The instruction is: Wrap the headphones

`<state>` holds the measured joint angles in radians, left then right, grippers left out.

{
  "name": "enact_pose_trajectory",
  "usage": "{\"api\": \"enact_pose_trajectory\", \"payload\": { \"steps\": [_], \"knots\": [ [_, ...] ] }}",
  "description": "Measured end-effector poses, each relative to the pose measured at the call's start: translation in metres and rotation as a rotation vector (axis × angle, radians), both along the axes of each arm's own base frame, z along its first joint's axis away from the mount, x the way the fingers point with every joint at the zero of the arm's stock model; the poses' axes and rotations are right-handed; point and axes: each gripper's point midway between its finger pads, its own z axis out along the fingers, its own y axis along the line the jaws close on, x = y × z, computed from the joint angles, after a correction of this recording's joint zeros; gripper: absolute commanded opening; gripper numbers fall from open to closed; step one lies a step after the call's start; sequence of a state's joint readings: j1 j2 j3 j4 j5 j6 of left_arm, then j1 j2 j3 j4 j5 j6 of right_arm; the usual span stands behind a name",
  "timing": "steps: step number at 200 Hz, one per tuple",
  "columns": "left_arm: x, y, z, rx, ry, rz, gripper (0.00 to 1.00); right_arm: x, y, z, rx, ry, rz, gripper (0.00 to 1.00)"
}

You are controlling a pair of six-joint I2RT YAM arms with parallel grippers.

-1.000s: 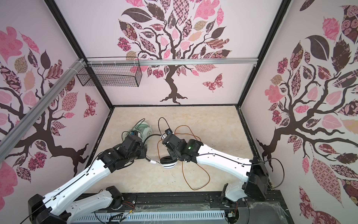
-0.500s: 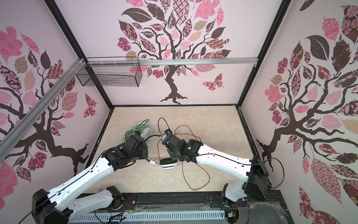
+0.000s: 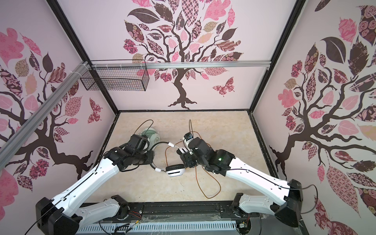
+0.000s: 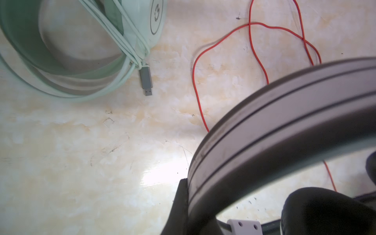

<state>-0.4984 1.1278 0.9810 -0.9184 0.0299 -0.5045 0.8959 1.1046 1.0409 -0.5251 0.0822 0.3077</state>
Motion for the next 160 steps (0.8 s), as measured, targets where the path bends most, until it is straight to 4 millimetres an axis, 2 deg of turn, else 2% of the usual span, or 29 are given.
{"api": "enact_pose_trajectory", "payload": {
  "steps": [22, 37, 51, 59, 89, 121, 143, 160],
  "knots": [
    [-0.003, 0.016, -0.011, 0.027, 0.066, 0.061, 0.0, 0.0, -0.036, 0.008, 0.125, 0.025, -0.052, 0.78],
    [-0.009, 0.028, -0.02, 0.077, 0.12, 0.097, 0.0, 0.004, -0.065, 0.009, 0.194, 0.038, -0.122, 0.87],
    [-0.016, 0.035, -0.025, 0.106, 0.156, 0.128, 0.0, 0.003, -0.078, 0.004, 0.231, 0.058, -0.154, 0.95],
    [-0.019, 0.039, -0.025, 0.115, 0.165, 0.153, 0.0, 0.0, -0.079, -0.001, 0.241, 0.073, -0.147, 1.0],
    [-0.02, 0.048, -0.015, 0.11, 0.183, 0.28, 0.0, -0.011, -0.071, -0.023, 0.281, 0.148, -0.107, 1.0],
    [-0.014, 0.053, 0.004, 0.107, 0.292, 0.367, 0.0, -0.018, -0.064, -0.038, 0.353, 0.184, -0.089, 0.99],
    [-0.007, 0.051, 0.008, 0.123, 0.375, 0.376, 0.0, -0.019, -0.059, -0.046, 0.376, 0.207, -0.077, 0.88],
    [-0.01, 0.05, 0.007, 0.099, 0.416, 0.387, 0.0, -0.021, -0.057, -0.057, 0.381, 0.225, -0.064, 0.83]
  ]
}}
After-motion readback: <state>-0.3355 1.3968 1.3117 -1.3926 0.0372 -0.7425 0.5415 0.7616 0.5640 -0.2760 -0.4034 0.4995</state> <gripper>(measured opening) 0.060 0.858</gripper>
